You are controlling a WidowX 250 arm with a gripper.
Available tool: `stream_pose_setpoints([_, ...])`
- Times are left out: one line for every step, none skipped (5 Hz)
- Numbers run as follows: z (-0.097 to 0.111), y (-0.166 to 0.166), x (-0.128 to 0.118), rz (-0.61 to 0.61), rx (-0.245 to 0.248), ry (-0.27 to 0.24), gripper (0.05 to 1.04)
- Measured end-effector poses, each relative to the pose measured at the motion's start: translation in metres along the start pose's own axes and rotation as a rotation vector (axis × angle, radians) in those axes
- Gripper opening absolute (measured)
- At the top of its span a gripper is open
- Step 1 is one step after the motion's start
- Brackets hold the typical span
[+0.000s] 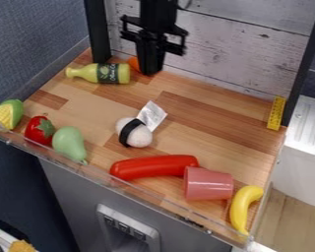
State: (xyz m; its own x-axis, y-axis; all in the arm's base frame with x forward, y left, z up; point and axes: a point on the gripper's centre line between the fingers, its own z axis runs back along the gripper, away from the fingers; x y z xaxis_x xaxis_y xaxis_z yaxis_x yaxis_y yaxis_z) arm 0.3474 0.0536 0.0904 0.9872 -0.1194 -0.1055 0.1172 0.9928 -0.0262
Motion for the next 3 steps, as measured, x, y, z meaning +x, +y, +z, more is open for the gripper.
stream_pose_setpoints([-0.001,0.037,0.017,-0.054,0.002,0.001,0.068])
stream_pose_setpoints([0.002,0.08,0.023,-0.051,-0.001,-0.005,0.069])
stream_pose_setpoints([0.002,0.106,0.023,-0.023,-0.002,-0.013,0.07])
